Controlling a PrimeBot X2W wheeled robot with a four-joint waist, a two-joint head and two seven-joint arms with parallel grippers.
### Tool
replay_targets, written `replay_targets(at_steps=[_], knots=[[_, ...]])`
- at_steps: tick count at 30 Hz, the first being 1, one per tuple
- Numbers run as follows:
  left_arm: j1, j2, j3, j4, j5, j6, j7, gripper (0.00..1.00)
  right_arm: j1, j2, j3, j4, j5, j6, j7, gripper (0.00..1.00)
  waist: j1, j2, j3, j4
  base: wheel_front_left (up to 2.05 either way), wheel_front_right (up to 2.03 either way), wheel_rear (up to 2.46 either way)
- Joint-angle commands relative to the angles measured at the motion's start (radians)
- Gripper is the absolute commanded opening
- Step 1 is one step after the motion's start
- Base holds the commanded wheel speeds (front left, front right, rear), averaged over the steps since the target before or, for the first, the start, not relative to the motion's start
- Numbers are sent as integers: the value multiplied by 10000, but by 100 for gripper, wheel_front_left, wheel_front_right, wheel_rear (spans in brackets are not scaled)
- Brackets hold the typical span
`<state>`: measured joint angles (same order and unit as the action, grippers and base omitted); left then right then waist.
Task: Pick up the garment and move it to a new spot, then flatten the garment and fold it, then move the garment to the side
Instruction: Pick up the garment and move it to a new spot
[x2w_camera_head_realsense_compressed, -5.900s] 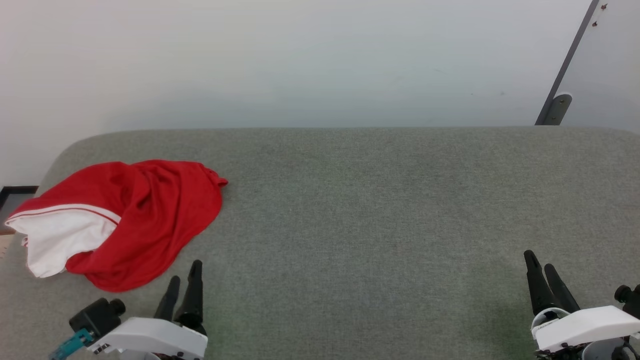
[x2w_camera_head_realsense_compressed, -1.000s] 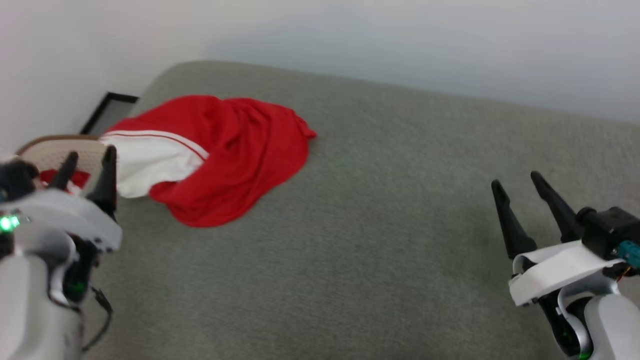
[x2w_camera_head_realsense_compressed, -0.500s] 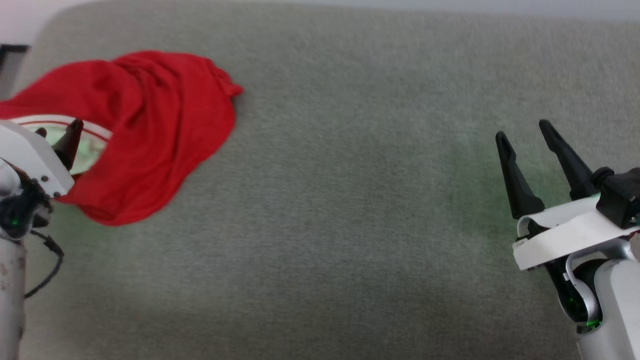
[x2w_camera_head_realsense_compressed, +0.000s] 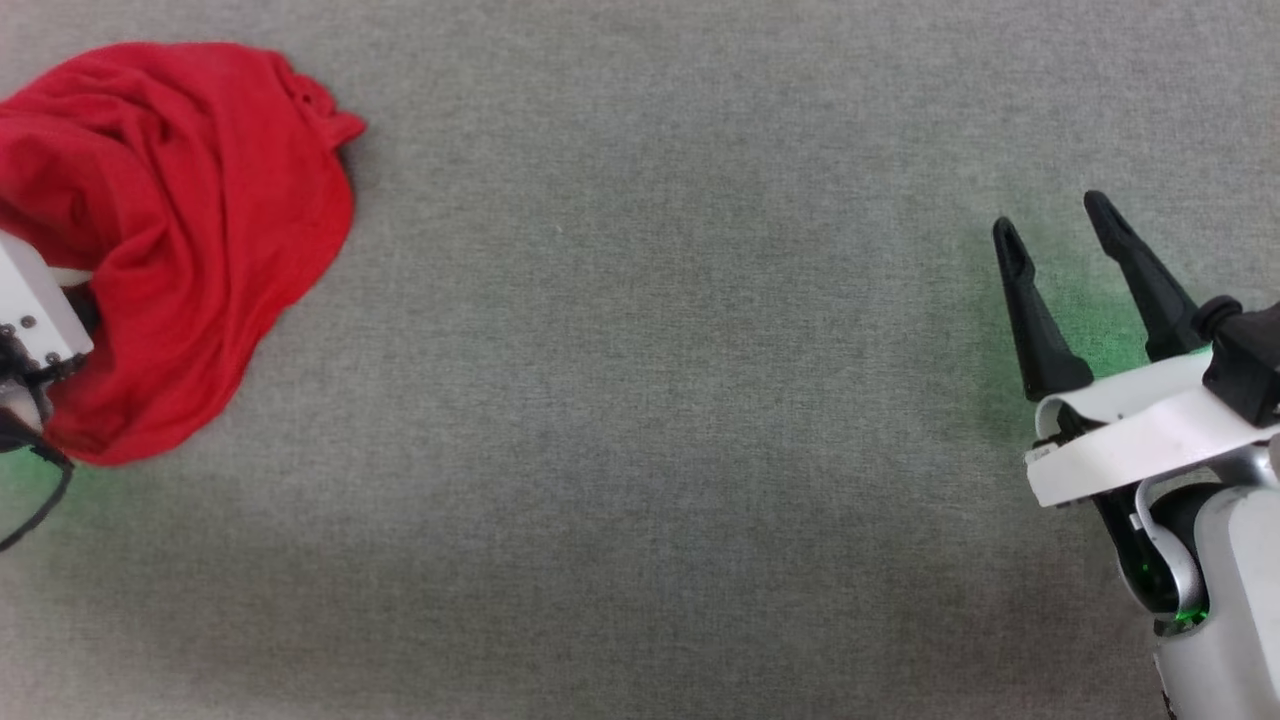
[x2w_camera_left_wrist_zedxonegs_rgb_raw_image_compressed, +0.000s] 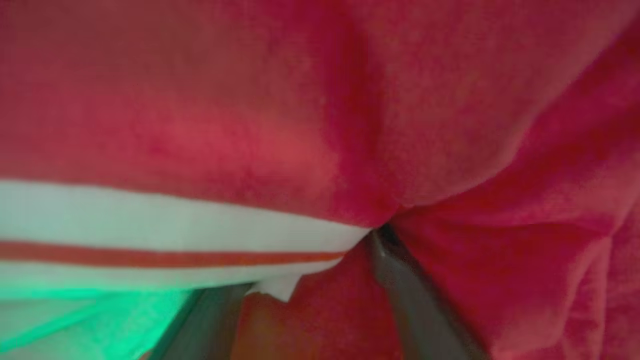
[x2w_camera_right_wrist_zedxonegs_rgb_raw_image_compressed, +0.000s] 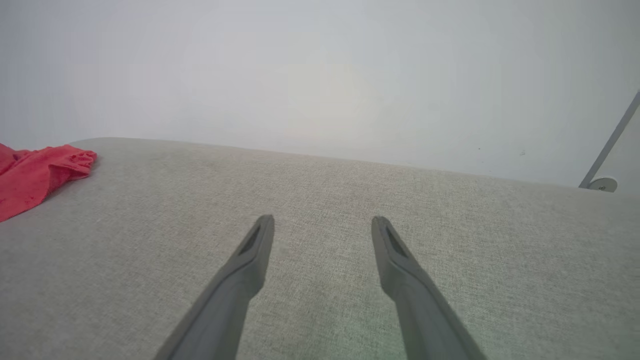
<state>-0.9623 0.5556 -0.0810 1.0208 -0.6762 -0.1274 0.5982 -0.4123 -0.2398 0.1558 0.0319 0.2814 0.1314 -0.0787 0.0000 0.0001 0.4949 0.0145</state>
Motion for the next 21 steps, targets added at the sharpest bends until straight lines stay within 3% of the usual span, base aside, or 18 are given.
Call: replay_targets(at_steps=[1,5,6,7,16,21], knots=[[590,-851,-304,547,1,21,191,100,-140,33,0,-17,-17,-14,-2,100,0,-1,124,-103,0,0,0],[408,-1016,-359,995,-51,14,98,100,-197,58,-55,54,-45,-14,-32,100,0,-1,91,-24,0,0,0],[312,-982,-375,973,-17,9,-67,10,-201,55,-87,74,-48,-14,-56,100,0,-1,51,18,0,0,0],[184,-911,-322,979,-64,6,-191,0,-202,56,-110,112,-48,-12,-81,100,0,-1,-6,57,0,0,0],[-727,33,-310,368,107,-21,-1391,0,203,157,-355,453,75,-14,-333,100,0,-1,-950,508,0,0,0],[-953,244,-505,-293,171,-30,-2289,0,467,225,-504,621,99,-12,-461,100,0,-1,-1603,808,0,0,0]])
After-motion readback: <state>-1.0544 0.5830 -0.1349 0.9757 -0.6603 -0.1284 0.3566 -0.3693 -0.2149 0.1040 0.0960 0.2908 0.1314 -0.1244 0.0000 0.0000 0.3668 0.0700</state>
